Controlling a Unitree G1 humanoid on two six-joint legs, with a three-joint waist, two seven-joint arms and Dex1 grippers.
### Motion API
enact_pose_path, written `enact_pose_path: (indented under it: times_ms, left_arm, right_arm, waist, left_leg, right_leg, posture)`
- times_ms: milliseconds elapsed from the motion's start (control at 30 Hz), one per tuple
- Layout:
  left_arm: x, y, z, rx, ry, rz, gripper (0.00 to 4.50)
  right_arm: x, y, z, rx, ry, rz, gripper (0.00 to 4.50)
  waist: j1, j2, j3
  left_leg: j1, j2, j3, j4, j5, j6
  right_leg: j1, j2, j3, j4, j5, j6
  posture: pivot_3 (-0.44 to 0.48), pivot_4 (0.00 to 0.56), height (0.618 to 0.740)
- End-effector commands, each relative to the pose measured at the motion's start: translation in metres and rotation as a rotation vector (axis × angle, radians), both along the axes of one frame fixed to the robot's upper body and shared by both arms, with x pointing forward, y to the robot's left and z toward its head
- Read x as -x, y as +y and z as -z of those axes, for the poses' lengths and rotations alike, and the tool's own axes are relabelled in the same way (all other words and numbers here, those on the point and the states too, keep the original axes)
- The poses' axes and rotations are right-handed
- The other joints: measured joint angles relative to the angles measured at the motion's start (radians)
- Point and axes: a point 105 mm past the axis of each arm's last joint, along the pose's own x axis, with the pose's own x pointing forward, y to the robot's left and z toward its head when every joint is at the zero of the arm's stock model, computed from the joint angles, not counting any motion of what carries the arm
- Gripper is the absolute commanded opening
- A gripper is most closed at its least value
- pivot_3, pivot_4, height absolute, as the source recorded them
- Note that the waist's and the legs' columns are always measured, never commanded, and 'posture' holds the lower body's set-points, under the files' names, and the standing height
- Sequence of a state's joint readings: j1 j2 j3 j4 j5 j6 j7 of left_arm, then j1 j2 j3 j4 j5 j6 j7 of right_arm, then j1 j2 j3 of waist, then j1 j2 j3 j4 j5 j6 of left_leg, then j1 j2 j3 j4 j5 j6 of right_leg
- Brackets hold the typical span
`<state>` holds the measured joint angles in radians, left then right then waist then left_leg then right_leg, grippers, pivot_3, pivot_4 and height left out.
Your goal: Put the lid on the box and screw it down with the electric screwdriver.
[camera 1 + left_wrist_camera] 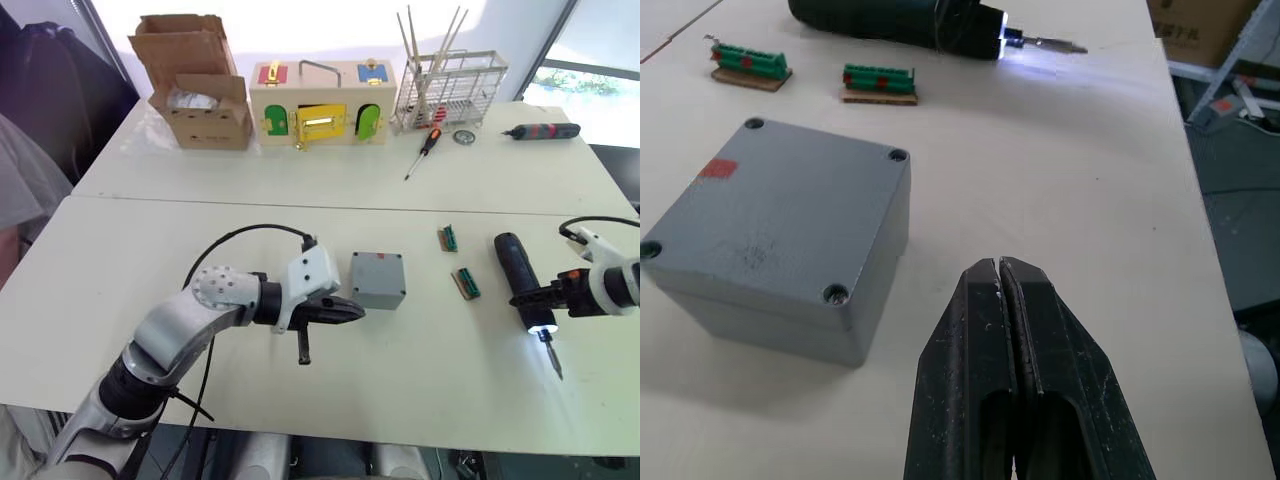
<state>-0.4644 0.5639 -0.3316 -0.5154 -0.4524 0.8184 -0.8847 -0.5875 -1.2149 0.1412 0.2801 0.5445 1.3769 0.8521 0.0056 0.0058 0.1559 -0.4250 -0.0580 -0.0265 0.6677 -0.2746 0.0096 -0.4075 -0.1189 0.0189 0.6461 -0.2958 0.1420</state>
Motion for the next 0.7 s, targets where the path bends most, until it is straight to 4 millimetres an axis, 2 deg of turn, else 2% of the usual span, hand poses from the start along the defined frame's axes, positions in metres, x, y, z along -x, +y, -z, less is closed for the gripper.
enact_pose_path:
  times_ms: [33, 200, 267, 333, 367, 433, 533, 600, 700]
  left_arm:
    - [-0.020, 0.015, -0.008, -0.010, -0.071, -0.076, 0.00]
    - [-0.043, 0.036, -0.006, -0.072, -0.118, -0.150, 0.00]
    - [-0.053, 0.047, 0.000, -0.128, -0.141, -0.191, 0.00]
    - [-0.058, 0.051, 0.005, -0.151, -0.142, -0.205, 0.00]
    - [-0.059, 0.051, 0.007, -0.152, -0.139, -0.205, 0.00]
    - [-0.061, 0.046, 0.018, -0.134, -0.095, -0.199, 0.00]
    - [-0.064, 0.035, 0.027, -0.107, -0.064, -0.186, 0.00]
    - [-0.067, 0.025, 0.030, -0.091, -0.057, -0.175, 0.00]
    - [-0.068, 0.013, 0.033, -0.091, -0.065, -0.147, 0.00]
  right_arm:
    - [-0.006, -0.002, -0.009, 0.027, -0.037, -0.003, 4.45]
    - [-0.017, -0.004, -0.015, 0.116, -0.106, -0.033, 4.48]
    - [-0.035, 0.006, -0.043, 0.124, -0.256, -0.085, 4.48]
    - [-0.048, 0.025, -0.072, 0.031, -0.397, -0.115, 4.48]
    - [-0.051, 0.030, -0.078, 0.000, -0.427, -0.118, 4.48]
    - [-0.048, 0.051, -0.086, 0.010, -0.491, -0.249, 4.48]
    - [-0.028, 0.094, -0.080, -0.032, -0.512, -0.491, 4.48]
    - [-0.002, 0.122, -0.055, -0.035, -0.437, -0.668, 4.48]
    - [0.023, 0.143, -0.026, -0.027, -0.385, -0.806, 4.48]
  waist:
    - [0.003, 0.000, 0.000]
    - [0.005, 0.000, 0.000]
    - [0.004, 0.000, 0.000]
    - [-0.004, 0.001, 0.000]
    - [-0.004, 0.001, 0.000]
    - [0.000, 0.000, 0.000]
    - [0.012, -0.001, 0.000]
    - [0.018, -0.002, 0.000]
    - [0.020, -0.003, 0.000]
  left_leg:
    - [0.000, 0.000, 0.000, 0.000, 0.000, 0.000]
    - [0.000, 0.000, 0.000, 0.000, 0.000, 0.000]
    - [0.000, 0.000, 0.000, 0.000, 0.000, 0.000]
    - [0.000, 0.000, 0.001, 0.000, 0.000, -0.001]
    - [0.000, 0.000, 0.001, 0.000, 0.001, -0.001]
    - [0.000, 0.000, 0.000, -0.001, 0.001, -0.001]
    - [-0.001, 0.000, -0.003, -0.001, 0.001, -0.001]
    - [-0.002, -0.001, -0.004, 0.000, 0.001, -0.001]
    - [-0.002, -0.001, -0.003, 0.002, 0.000, 0.000]
  right_leg:
    - [0.000, 0.000, 0.000, 0.000, 0.000, 0.000]
    - [0.000, 0.000, 0.000, 0.000, 0.000, 0.000]
    - [0.000, 0.000, 0.000, 0.000, 0.000, 0.000]
    - [-0.001, 0.000, 0.000, 0.001, 0.000, 0.000]
    - [-0.001, 0.000, 0.000, 0.001, 0.000, 0.000]
    - [-0.002, 0.000, -0.001, 0.002, 0.000, 0.000]
    - [-0.001, 0.000, -0.003, 0.002, 0.000, 0.000]
    - [0.000, 0.000, -0.004, 0.001, 0.000, 0.000]
    - [0.001, 0.000, -0.003, 0.002, 0.000, 0.000]
  posture:
    - [0.000, 0.150, 0.739]
    - [0.000, 0.150, 0.739]
    - [0.000, 0.150, 0.739]
    - [0.000, 0.150, 0.739]
    - [0.000, 0.150, 0.739]
    - [0.000, 0.150, 0.739]
    - [0.000, 0.150, 0.739]
    - [0.000, 0.150, 0.739]
    - [0.000, 0.150, 0.739]
